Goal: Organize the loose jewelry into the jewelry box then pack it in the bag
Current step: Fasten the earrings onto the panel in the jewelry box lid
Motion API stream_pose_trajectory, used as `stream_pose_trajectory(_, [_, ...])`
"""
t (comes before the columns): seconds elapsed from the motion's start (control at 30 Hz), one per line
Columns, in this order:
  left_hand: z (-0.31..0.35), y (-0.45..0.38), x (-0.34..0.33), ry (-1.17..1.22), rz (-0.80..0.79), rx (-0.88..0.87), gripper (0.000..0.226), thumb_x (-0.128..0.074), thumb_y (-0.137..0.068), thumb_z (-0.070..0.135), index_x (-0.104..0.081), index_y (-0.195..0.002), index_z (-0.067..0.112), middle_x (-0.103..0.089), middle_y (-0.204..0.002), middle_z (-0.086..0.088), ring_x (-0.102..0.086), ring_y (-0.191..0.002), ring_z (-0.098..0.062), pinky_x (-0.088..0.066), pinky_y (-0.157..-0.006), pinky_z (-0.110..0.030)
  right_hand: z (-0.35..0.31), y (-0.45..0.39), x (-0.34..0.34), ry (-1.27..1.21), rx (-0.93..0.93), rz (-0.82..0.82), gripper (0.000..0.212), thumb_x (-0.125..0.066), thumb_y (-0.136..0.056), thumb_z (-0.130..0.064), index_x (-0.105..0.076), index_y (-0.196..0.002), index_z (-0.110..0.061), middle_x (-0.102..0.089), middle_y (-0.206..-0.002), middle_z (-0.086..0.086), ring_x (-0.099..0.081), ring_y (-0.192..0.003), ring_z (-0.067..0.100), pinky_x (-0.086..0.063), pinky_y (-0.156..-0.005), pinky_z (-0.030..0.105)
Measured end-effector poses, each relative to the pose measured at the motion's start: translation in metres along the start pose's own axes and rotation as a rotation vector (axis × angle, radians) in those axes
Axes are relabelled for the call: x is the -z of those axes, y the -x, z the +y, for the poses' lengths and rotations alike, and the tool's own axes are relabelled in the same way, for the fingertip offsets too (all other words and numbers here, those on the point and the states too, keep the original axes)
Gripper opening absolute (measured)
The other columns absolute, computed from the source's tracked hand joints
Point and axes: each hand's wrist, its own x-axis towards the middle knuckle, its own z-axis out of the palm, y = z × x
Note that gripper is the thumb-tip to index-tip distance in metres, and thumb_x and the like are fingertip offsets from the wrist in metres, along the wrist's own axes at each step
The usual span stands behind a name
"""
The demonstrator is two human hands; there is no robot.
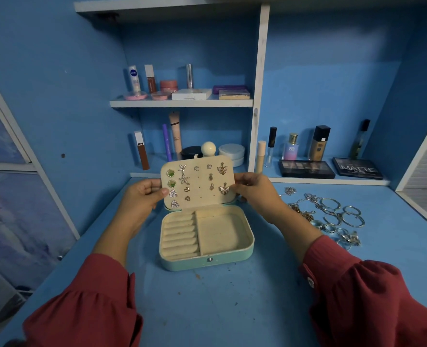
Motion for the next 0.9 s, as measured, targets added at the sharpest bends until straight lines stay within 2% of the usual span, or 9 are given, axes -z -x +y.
stream_pose_trajectory(0.1, [-0.006, -0.002, -0.002, -0.013, 0.035, 0.025, 0.019, -0.06, -0.089, -0.001, -0.068, -0.1, 0.012, -0.072, -0.07, 0.014, -0.059, -0.059, 0.002, -0.038, -0.051, -0.017, 0.002, -0.001, -0.002, 0.092, 0.011, 0.07, 0.024, -0.063, -0.088, -0.005, -0.071, -0.093, -0.027, -0.071, -0.081, 0.007, -0.054, -0.065, 0.015, -0.054, -0.073, 0.041])
stream_pose_trajectory(0.2, [-0.008, -0.003, -0.007, -0.026, 0.075, 0.032, 0.022, -0.062, -0.088, -0.002, -0.069, -0.106, 0.008, -0.073, -0.079, 0.006, -0.057, -0.054, 0.007, -0.04, -0.048, -0.01, 0.005, -0.001, -0.005, 0.159, -0.01, 0.121, 0.02, -0.067, -0.087, -0.011, -0.073, -0.106, -0.014, -0.065, -0.071, -0.005, -0.052, -0.059, 0.008, -0.053, -0.076, 0.036])
stream_pose_trajectory(0.27, [-0.011, -0.004, -0.009, -0.037, 0.102, 0.045, 0.025, -0.063, -0.087, -0.001, -0.068, -0.111, 0.005, -0.071, -0.092, -0.005, -0.059, -0.055, 0.006, -0.041, -0.048, -0.007, 0.005, 0.0, -0.005, 0.204, -0.008, 0.123, 0.023, -0.066, -0.089, -0.015, -0.072, -0.11, -0.012, -0.065, -0.078, -0.008, -0.053, -0.064, 0.003, -0.049, -0.076, 0.028])
stream_pose_trajectory(0.33, [-0.014, -0.004, -0.01, -0.081, 0.109, 0.061, 0.026, -0.064, -0.087, 0.002, -0.068, -0.112, 0.002, -0.071, -0.097, -0.009, -0.058, -0.059, -0.002, -0.043, -0.051, -0.012, 0.004, 0.002, -0.006, 0.271, 0.006, 0.1, 0.021, -0.062, -0.092, -0.017, -0.072, -0.109, -0.011, -0.068, -0.088, -0.003, -0.055, -0.074, 0.006, -0.041, -0.075, 0.02])
stream_pose_trajectory(0.47, [-0.02, -0.006, -0.011, -0.106, 0.123, 0.089, 0.023, -0.066, -0.086, 0.004, -0.07, -0.108, 0.002, -0.071, -0.077, -0.002, -0.053, -0.053, -0.008, -0.045, -0.056, -0.021, 0.005, 0.003, -0.01, 0.42, 0.021, 0.083, 0.026, -0.055, -0.096, -0.02, -0.073, -0.104, -0.003, -0.072, -0.098, 0.013, -0.062, -0.089, 0.024, -0.034, -0.061, 0.021])
stream_pose_trajectory(0.6, [-0.021, -0.007, -0.01, -0.121, 0.153, 0.099, 0.019, -0.071, -0.082, 0.006, -0.073, -0.101, 0.005, -0.07, -0.065, 0.005, -0.051, -0.047, -0.009, -0.045, -0.057, -0.024, 0.005, 0.003, -0.01, 0.436, 0.008, 0.1, 0.021, -0.059, -0.094, -0.021, -0.075, -0.1, -0.007, -0.073, -0.093, 0.011, -0.056, -0.074, 0.013, -0.036, -0.05, 0.012])
stream_pose_trajectory(0.73, [-0.022, -0.007, -0.01, -0.109, 0.177, 0.118, 0.015, -0.073, -0.08, 0.004, -0.075, -0.095, 0.007, -0.067, -0.054, 0.009, -0.05, -0.039, -0.001, -0.044, -0.05, -0.019, 0.003, 0.006, -0.011, 0.384, -0.019, 0.155, 0.017, -0.066, -0.09, -0.02, -0.077, -0.094, -0.007, -0.074, -0.091, 0.01, -0.062, -0.079, 0.018, -0.042, -0.064, 0.022])
stream_pose_trajectory(0.83, [-0.021, -0.007, -0.01, -0.098, 0.196, 0.136, 0.013, -0.073, -0.079, 0.004, -0.074, -0.092, 0.006, -0.066, -0.055, 0.005, -0.05, -0.039, -0.001, -0.044, -0.051, -0.02, 0.002, 0.007, -0.01, 0.34, -0.061, 0.191, 0.014, -0.07, -0.086, -0.021, -0.078, -0.088, -0.01, -0.074, -0.084, 0.008, -0.057, -0.067, 0.012, -0.044, -0.062, 0.025])
stream_pose_trajectory(0.9, [-0.02, -0.006, -0.01, -0.106, 0.201, 0.137, 0.012, -0.073, -0.079, 0.003, -0.074, -0.09, 0.008, -0.066, -0.057, 0.004, -0.052, -0.042, -0.005, -0.044, -0.052, -0.022, 0.002, 0.008, -0.009, 0.334, -0.09, 0.197, 0.014, -0.07, -0.085, -0.021, -0.078, -0.085, -0.009, -0.073, -0.083, 0.009, -0.057, -0.067, 0.013, -0.046, -0.064, 0.028])
